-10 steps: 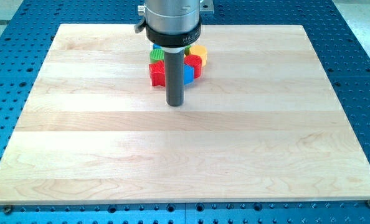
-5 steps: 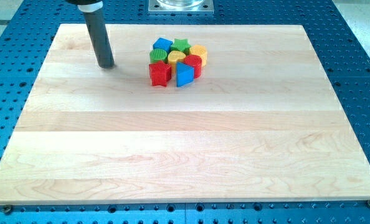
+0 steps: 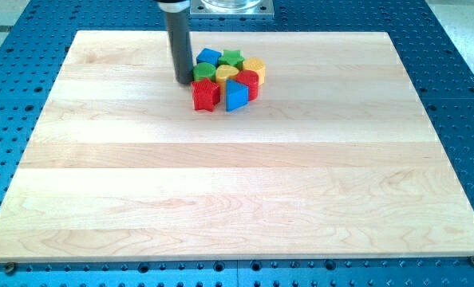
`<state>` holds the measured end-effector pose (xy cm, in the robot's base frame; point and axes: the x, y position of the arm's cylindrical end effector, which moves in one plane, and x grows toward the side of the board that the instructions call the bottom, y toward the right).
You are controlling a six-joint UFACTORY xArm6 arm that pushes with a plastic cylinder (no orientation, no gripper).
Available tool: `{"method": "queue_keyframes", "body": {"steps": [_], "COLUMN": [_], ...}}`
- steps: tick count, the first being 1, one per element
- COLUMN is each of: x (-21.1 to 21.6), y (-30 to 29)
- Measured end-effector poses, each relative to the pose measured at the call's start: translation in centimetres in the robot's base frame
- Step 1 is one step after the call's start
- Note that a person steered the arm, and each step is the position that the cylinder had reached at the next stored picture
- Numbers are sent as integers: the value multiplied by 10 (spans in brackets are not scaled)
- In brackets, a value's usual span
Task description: Put yellow blocks and red circle in a diagonal line
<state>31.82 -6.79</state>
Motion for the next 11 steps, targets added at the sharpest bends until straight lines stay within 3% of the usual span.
{"method": "queue_keyframes", "body": {"steps": [6,8,9,10,11], "x": [-9,-93,-81,-21,49], "y": [144,107,144,201,221]}}
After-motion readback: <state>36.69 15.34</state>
